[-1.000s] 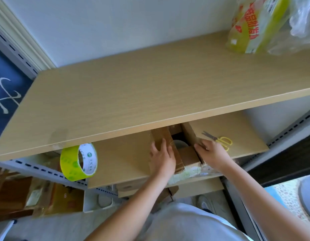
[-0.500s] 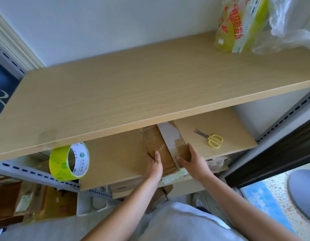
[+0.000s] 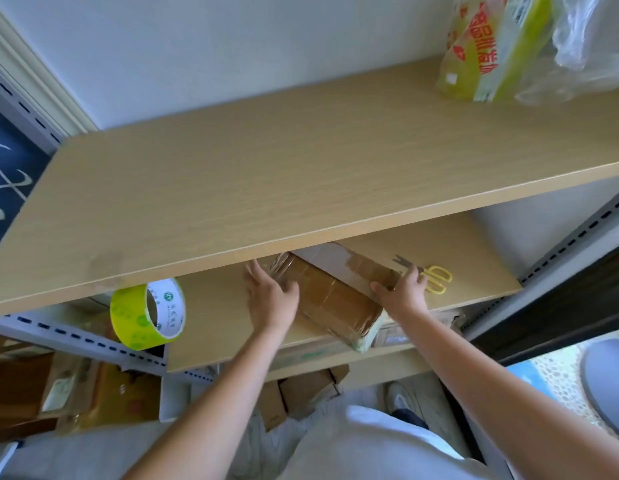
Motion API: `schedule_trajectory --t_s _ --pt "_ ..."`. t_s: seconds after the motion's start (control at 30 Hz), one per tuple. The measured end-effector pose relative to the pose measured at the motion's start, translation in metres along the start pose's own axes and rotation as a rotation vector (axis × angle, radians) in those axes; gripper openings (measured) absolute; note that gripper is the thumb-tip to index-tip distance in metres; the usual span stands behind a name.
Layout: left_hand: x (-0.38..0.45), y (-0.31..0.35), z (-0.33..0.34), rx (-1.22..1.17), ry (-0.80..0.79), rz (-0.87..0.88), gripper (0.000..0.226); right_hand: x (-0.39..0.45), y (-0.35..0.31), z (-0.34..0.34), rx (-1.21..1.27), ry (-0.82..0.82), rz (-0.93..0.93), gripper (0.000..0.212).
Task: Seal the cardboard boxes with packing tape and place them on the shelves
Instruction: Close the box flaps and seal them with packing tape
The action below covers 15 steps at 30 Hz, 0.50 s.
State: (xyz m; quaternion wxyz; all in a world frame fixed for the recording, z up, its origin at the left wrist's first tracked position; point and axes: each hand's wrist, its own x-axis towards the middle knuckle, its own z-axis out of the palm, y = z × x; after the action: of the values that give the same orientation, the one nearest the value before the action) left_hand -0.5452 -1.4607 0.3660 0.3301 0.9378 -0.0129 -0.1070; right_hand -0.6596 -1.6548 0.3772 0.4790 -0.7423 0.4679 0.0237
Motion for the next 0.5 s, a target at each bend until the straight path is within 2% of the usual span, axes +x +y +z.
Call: schedule_trajectory --t_s 0.07,0.1,0.17,0.23,0.27,0.33,0.4,0.5 --pt "0.026 0.007 -0.006 0.042 0.085 0.073 0.069 -0.007 0.003 0.015 0.068 0.002 0.064 0.065" --pt "0.034 0.015 -0.007 0.024 0.071 0.097 0.059 -0.008 0.004 0.020 0.075 0.008 0.072 0.058" --pt "0.044 0.029 -0.007 0.031 -0.057 0.122 0.043 -0.007 0.006 0.023 0.065 0.001 0.043 0.047" --pt "0.051 0.035 -0.002 0.088 -0.180 0.092 0.044 -0.003 0.008 0.018 0.046 -0.033 0.004 0.035" --pt "0.054 0.034 0.001 0.114 -0.185 0.060 0.047 0.000 0.007 0.013 0.029 -0.044 -0.012 0.032" --pt "0.055 0.031 0.003 0.069 -0.156 0.011 0.048 0.010 0.004 0.004 -0.007 -0.033 -0.059 0.037" --pt "0.045 0.024 0.001 -0.138 -0.178 -0.011 0.043 0.020 0.000 -0.004 -0.025 -0.007 -0.101 0.051" --pt "0.018 0.006 0.002 -0.373 -0.331 -0.148 0.061 0.021 0.001 -0.004 -0.020 0.002 -0.079 0.057"
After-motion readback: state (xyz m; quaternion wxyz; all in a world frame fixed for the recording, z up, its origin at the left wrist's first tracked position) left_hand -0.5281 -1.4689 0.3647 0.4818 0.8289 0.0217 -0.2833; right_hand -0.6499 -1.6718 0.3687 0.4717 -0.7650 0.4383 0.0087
